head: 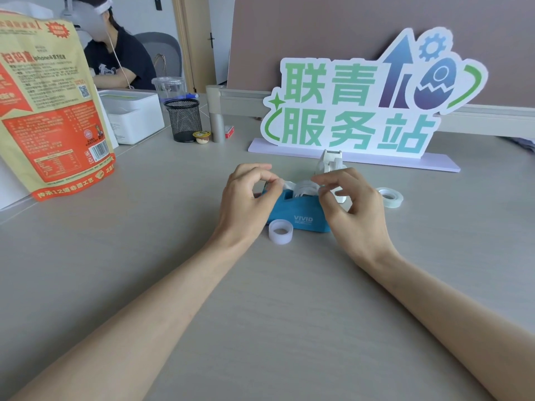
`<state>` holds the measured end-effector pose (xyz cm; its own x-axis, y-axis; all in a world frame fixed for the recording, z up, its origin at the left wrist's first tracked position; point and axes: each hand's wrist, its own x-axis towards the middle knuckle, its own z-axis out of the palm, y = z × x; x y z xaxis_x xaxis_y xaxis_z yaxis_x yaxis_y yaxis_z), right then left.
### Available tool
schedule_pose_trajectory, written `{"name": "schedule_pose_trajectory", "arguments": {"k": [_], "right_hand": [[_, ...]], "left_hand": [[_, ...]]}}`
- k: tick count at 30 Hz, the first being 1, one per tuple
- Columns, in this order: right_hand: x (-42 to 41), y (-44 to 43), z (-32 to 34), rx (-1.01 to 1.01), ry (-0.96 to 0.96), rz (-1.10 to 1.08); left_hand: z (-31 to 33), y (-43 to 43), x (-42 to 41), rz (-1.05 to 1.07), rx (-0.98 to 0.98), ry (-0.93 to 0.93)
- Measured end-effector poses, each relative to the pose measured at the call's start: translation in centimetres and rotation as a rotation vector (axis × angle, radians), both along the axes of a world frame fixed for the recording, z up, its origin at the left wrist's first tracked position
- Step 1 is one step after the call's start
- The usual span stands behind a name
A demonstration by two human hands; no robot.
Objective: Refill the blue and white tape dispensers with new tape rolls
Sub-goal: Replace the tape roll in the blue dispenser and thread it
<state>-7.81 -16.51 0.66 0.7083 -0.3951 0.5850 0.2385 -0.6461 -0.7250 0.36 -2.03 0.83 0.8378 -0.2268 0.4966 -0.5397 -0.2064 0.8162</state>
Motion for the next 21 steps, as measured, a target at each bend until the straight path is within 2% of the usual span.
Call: {"name": "schedule_pose_trajectory", "arguments": {"k": [4,14,21], "right_hand": [[0.0,0.0,0.1,0.005,0.015,-0.001],[0.1,-0.2,0.0,0.0,0.062,0.044],[0.0,-0.2,0.0,0.006,0.085,0.048]], "left_hand": [[0.4,0.2,0.1,0.007,-0.016,0.08],[0.5,2.0,2.0,0.185,0.079,0.117],[0.7,2.1,1.9,0.228,0.093,0.128]]}}
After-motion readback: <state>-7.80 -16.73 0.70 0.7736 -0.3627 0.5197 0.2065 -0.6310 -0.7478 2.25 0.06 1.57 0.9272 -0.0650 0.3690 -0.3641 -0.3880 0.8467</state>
